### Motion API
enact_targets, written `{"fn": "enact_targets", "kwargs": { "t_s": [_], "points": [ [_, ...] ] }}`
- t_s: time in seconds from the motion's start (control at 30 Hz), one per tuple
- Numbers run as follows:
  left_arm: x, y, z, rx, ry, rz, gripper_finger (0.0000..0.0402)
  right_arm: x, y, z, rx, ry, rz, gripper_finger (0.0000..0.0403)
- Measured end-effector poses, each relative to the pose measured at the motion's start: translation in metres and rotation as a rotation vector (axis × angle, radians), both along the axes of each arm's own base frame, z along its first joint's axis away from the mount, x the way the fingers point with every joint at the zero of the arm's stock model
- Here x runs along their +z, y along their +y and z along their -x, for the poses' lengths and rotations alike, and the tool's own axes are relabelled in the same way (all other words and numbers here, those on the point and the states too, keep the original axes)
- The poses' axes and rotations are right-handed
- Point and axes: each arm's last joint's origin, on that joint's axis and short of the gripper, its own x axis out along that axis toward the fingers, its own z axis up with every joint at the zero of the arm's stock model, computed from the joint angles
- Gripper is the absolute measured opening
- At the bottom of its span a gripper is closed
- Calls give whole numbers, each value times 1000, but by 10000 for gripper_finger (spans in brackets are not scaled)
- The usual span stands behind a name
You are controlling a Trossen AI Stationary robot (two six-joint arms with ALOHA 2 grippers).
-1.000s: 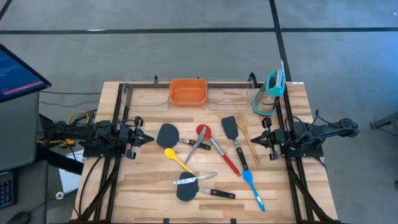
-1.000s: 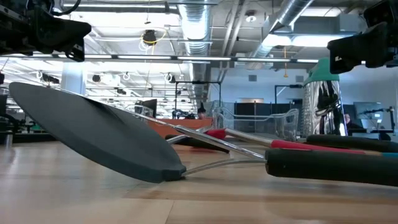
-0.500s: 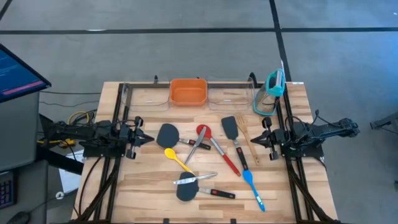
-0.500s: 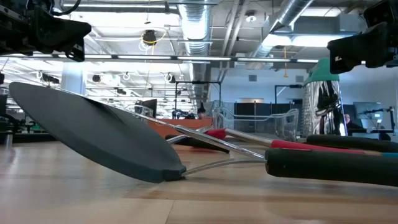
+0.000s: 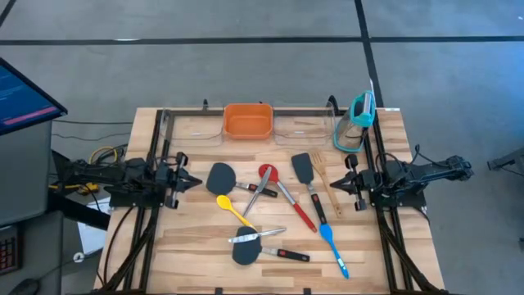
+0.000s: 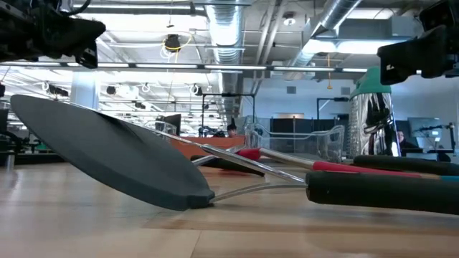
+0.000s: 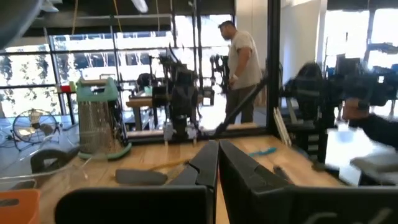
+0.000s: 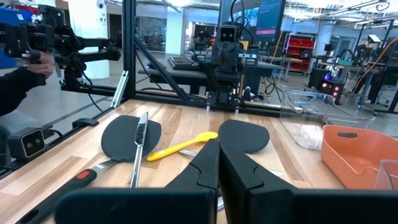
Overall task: Pick & Place Kitchen Items
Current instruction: Put the silver table knife into the orange bin
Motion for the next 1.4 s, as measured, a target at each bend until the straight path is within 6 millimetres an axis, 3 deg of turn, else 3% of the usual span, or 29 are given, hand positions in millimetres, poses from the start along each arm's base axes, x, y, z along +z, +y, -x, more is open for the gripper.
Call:
{"fn": "enact_targets", "kwargs": {
  "t_s": [0.3, 0.5, 0.8, 1.03, 1.4],
  "points": [
    [10, 0, 0, 7, -102, 8, 2, 4, 0, 0, -5, -39, -9, 0],
    [13, 2, -9, 123, -35, 0, 2, 13, -1, 1, -37, -130, -21, 0],
    [45, 1, -36, 188, 84, -17, 2, 16, -4, 1, -115, -159, -28, 0],
    [51, 8, -57, 250, 172, -31, 2, 25, -6, 4, -176, -175, -96, 0],
    [54, 13, -58, 280, 144, -23, 2, 43, -6, -4, -220, -112, -101, 0]
  ]
}}
